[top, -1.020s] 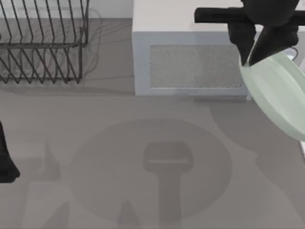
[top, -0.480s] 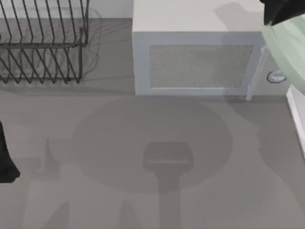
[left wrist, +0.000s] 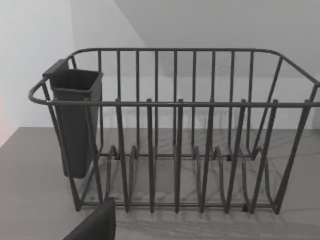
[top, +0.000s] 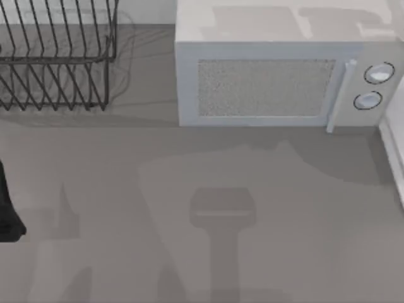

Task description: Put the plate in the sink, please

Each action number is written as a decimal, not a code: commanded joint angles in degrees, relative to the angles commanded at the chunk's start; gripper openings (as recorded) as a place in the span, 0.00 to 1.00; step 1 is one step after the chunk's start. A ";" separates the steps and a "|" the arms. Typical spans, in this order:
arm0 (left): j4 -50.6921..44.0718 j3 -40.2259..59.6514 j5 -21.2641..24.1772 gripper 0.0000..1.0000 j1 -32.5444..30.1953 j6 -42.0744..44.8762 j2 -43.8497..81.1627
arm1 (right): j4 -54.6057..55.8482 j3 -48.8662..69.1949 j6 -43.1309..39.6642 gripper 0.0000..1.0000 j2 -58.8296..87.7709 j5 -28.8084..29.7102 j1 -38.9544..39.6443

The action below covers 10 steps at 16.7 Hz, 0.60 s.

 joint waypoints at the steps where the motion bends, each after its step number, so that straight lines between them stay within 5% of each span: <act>1: 0.00 0.00 0.00 1.00 0.00 0.00 0.00 | 0.52 1.53 -2.33 0.00 3.32 -0.20 -1.83; 10: 0.00 0.00 0.00 1.00 0.00 0.00 0.00 | 2.91 6.58 -11.32 0.00 16.24 -2.22 -5.41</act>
